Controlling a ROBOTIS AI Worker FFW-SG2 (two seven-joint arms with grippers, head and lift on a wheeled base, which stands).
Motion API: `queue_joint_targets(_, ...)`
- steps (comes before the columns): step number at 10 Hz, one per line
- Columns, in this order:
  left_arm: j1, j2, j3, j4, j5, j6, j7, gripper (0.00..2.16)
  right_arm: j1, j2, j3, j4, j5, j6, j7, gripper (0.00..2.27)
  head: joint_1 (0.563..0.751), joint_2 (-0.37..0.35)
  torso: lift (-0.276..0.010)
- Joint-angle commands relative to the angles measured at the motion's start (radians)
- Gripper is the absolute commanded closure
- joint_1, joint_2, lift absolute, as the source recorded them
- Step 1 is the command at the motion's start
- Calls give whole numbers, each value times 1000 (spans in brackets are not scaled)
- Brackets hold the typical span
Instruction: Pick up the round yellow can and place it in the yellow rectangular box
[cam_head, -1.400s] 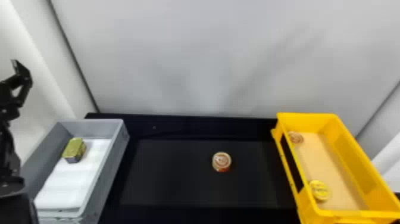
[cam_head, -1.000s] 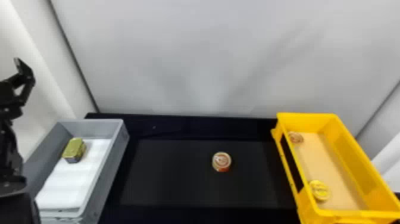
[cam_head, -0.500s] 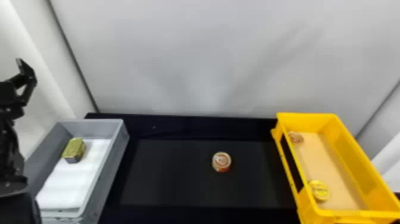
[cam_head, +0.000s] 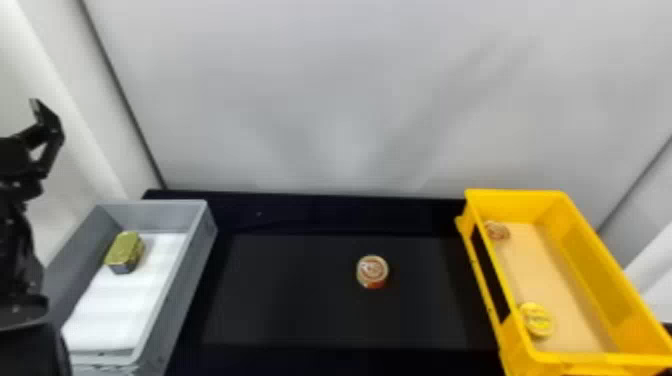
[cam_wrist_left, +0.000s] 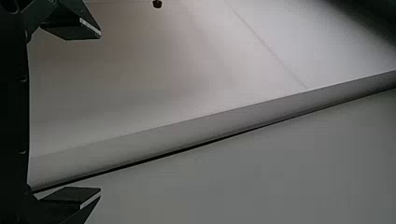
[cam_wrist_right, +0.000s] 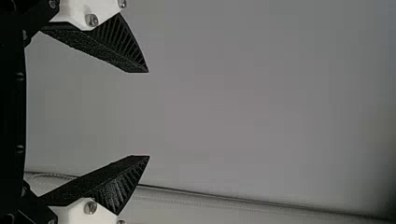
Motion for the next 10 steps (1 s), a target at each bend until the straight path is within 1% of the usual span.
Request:
queue_joint_targets(1, -1, -3, -3, 0, 0, 0, 1, 96, -17, 1, 54, 20, 14, 7, -1, 153, 694, 14, -60)
queue_joint_targets(3, -1, -3, -5, 0, 1, 0, 1, 96, -21, 1, 80, 42, -3, 8, -1, 153, 694, 14, -60)
queue_joint_targets(7, 0, -3, -5, 0, 3, 1, 1, 98, -18, 1, 83, 43, -9, 20, -1, 153, 694, 14, -60)
queue_joint_targets(8, 0, -3, -6, 1, 1, 3, 1, 96, -17, 1, 107, 60, -43, 28, -8, 154, 694, 14, -60)
queue_joint_targets(9, 0, -3, -6, 1, 1, 6, -1, 98, -14, 3, 158, 74, -32, 57, -20, 162, 694, 14, -60)
queue_joint_targets(10, -1, -3, -6, 1, 3, 6, -1, 96, -3, 4, 215, 74, -26, 100, -90, 179, 694, 14, -60)
